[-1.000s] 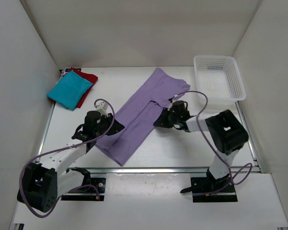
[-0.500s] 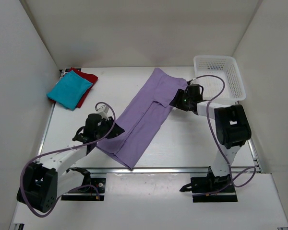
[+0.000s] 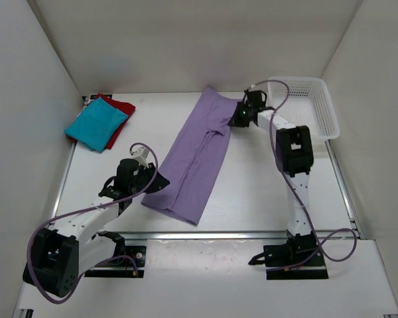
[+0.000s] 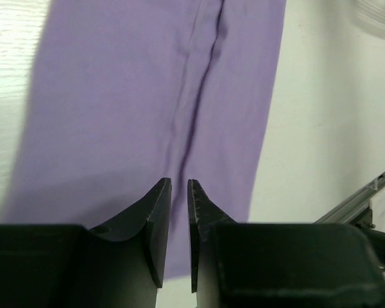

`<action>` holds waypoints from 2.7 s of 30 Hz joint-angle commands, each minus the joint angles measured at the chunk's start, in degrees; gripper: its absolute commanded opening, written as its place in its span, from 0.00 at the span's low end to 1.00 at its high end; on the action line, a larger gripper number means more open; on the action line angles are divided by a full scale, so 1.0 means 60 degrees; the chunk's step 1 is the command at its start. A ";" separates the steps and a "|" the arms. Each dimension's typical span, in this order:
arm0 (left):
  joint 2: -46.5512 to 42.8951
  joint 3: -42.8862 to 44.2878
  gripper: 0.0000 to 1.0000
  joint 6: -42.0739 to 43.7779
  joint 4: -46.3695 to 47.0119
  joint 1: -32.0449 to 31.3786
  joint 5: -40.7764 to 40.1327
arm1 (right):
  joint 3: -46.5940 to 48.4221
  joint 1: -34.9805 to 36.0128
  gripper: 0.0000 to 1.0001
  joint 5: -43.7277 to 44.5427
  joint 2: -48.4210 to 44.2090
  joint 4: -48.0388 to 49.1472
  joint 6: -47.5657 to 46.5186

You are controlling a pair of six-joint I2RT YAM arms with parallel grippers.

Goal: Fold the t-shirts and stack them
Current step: Rotate the tshirt 90 degrees, then grab the bottom of the folded rectangular tshirt with both arms

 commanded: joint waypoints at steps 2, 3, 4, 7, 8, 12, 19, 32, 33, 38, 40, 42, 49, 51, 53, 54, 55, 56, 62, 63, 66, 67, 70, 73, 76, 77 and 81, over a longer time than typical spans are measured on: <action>-0.0464 -0.0059 0.30 0.0435 -0.0706 0.0135 -0.0538 | 0.5100 0.0388 0.19 0.0004 0.2530 -0.4165 -0.1525; -0.0494 -0.0059 0.31 0.0523 -0.0897 0.0120 -0.0700 | 0.6697 0.0374 0.30 0.0328 0.3103 -0.5220 -0.1874; -0.0640 -0.0088 0.33 0.0596 -0.1130 0.0178 -0.0861 | 0.7423 0.0432 0.34 0.0505 0.3283 -0.5869 -0.1907; -0.1064 -0.0293 0.41 0.0612 -0.1352 0.0601 -0.1638 | 0.9033 0.0301 0.48 0.0463 0.3346 -0.7295 -0.2214; -0.1167 -0.0351 0.44 0.0597 -0.1367 0.0676 -0.1827 | 0.9114 0.0301 0.51 0.0637 0.2923 -0.7499 -0.2345; -0.1198 -0.0571 0.56 0.0495 -0.1455 0.1467 -0.2077 | 0.8593 0.0520 0.51 0.0772 0.1313 -0.7927 -0.2814; -0.0043 -0.0629 0.56 0.0729 -0.1559 0.0795 -0.2650 | 0.2615 0.1163 0.51 0.0521 -0.3691 -0.5695 -0.3534; -0.1107 -0.1156 0.00 -0.0542 -0.1529 -0.1929 -0.1289 | -1.0832 0.2190 0.48 -0.1574 -1.0658 0.0862 -0.0502; -0.1284 -0.1433 0.00 -0.0633 -0.1441 -0.2264 -0.0910 | -1.1460 0.2582 0.49 -0.1283 -1.1125 0.0877 -0.0254; -0.2133 -0.1787 0.00 -0.1117 -0.1791 -0.2853 0.0074 | -1.3397 0.3449 0.53 -0.1178 -1.2300 0.1521 0.1138; -0.2630 -0.1685 0.01 -0.1044 -0.2244 -0.2549 0.0570 | -1.3867 0.3772 0.53 -0.1149 -1.2389 0.1756 0.1708; -0.2909 -0.1553 0.16 -0.0811 -0.2406 -0.2152 0.0894 | -1.4087 0.3904 0.51 -0.1046 -1.2433 0.1625 0.1930; -0.2898 -0.1479 0.88 0.0173 -0.3390 -0.1533 0.0457 | -1.4644 0.3642 0.44 -0.0693 -1.3662 0.0644 0.2209; -0.2619 -0.1596 0.94 -0.0047 -0.3228 -0.1974 0.0076 | -1.4761 0.3611 0.43 -0.0797 -1.3824 0.0468 0.2253; -0.2400 -0.1800 0.84 -0.0062 -0.3009 -0.2281 0.0162 | -1.4820 0.3757 0.43 -0.0724 -1.3971 0.0292 0.2311; -0.2413 -0.1889 0.71 -0.0120 -0.2906 -0.2239 0.0250 | -1.4835 0.3729 0.42 -0.0724 -1.3971 0.0248 0.2268; -0.2413 -0.2020 0.68 -0.0208 -0.2775 -0.2253 0.0323 | -1.4893 0.3714 0.41 -0.0854 -1.3899 0.0393 0.2355; -0.2399 -0.2050 0.65 -0.0252 -0.2701 -0.2311 0.0295 | -1.5010 0.3729 0.40 -0.1015 -1.3854 0.0568 0.2428; -0.1668 -0.2066 0.60 -0.0677 -0.1851 -0.2911 0.0324 | -1.4981 0.3904 0.31 -0.1002 -1.3605 0.0701 0.2546; -0.1521 -0.2051 0.60 -0.0692 -0.1706 -0.2970 0.0368 | -1.5025 0.3962 0.29 -0.1017 -1.3561 0.0629 0.2575; -0.1403 -0.2007 0.44 -0.0677 -0.1514 -0.2971 0.0455 | -1.4938 0.4182 0.28 -0.0856 -1.3546 0.0628 0.2634; -0.1461 -0.2007 0.32 -0.0677 -0.1615 -0.2971 0.0456 | -1.4981 0.4313 0.18 -0.0769 -1.3604 0.0687 0.2764; -0.1490 -0.1904 0.08 -0.0633 -0.1748 -0.3044 0.0441 | -1.5098 0.4504 0.00 -0.0783 -1.3677 0.0834 0.2941; -0.1840 -0.1817 0.00 -0.0765 -0.2215 -0.3234 0.0616 | -1.5128 0.5133 0.00 -0.0578 -1.3985 0.0410 0.3131; -0.2848 -0.2035 0.00 -0.0940 -0.3311 -0.3236 0.0822 | -1.5172 0.6187 0.00 -0.0183 -1.5037 -0.0584 0.3935; -0.3360 -0.1964 0.00 -0.1014 -0.3533 -0.3220 0.1054 | -1.5070 0.6262 0.00 -0.0080 -1.5258 -0.0747 0.4039; -0.3821 -0.1205 0.00 -0.1073 -0.4164 -0.2620 0.1553 | -1.4442 0.5300 0.01 -0.0531 -1.5904 -0.1304 0.3385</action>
